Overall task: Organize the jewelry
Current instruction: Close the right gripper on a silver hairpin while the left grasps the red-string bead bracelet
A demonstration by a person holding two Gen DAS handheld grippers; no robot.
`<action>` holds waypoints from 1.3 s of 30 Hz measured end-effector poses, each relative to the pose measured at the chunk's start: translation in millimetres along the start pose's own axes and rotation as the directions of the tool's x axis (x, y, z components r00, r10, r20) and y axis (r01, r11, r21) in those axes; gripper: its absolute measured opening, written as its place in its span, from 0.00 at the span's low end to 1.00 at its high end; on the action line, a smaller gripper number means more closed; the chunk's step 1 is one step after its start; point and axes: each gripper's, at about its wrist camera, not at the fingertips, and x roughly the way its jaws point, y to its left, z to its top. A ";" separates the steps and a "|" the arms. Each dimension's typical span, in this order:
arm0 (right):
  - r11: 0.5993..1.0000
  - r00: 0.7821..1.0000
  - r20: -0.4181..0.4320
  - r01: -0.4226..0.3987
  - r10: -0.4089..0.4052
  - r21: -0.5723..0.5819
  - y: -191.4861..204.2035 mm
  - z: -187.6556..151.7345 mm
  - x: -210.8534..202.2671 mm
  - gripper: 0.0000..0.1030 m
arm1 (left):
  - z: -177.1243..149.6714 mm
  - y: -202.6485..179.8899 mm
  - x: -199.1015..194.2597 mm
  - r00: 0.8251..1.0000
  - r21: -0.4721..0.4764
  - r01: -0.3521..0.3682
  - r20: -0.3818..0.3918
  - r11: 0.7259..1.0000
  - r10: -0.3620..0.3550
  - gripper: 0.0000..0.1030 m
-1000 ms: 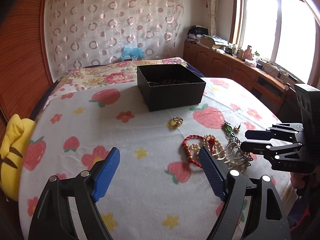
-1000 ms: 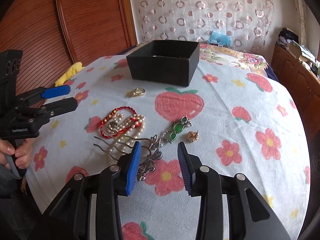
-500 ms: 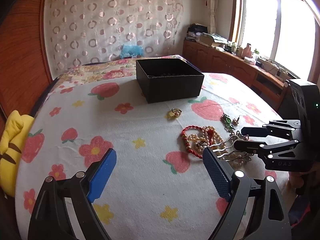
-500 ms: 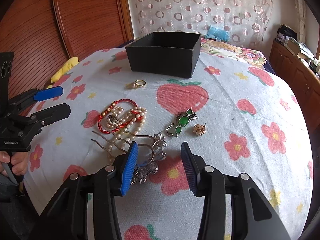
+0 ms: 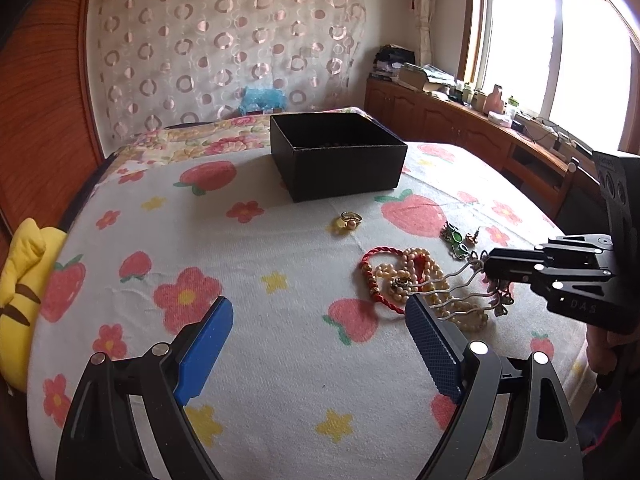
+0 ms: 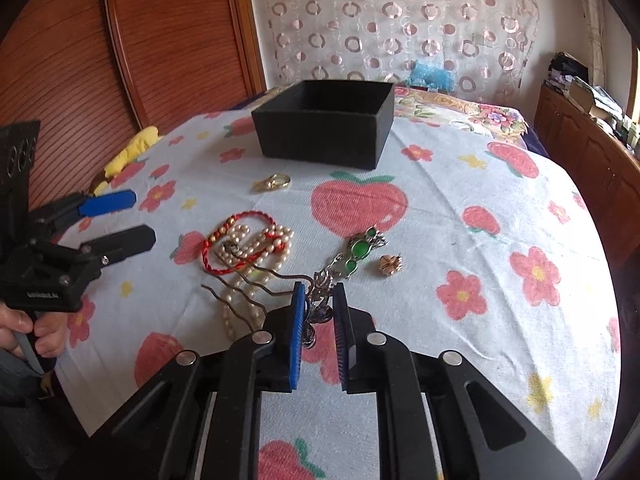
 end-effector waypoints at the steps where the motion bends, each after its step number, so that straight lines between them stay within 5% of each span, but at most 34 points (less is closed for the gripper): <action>1: 1.000 1.000 0.005 -0.002 0.002 0.002 -0.5 0.4 -1.1 0.14 | 0.0 0.4 0.7 1.000 0.000 0.000 0.000 1.000 0.000 0.82; 19: 1.000 0.992 0.125 -0.004 0.005 -0.013 -6.5 28.1 -33.9 0.00 | 3.4 -9.0 15.0 0.999 0.033 0.019 -0.028 0.999 -0.018 0.81; 33: 0.999 0.997 0.063 0.035 -0.034 -0.008 -8.6 -0.3 -15.9 0.01 | 19.0 -9.0 48.6 0.982 -0.020 0.118 -0.148 0.993 -0.120 0.24; 39: 0.999 0.998 0.055 0.029 -0.028 -0.018 -1.9 -5.9 -13.8 0.25 | 23.4 -16.3 56.4 0.976 -0.005 0.138 -0.171 0.990 -0.137 0.24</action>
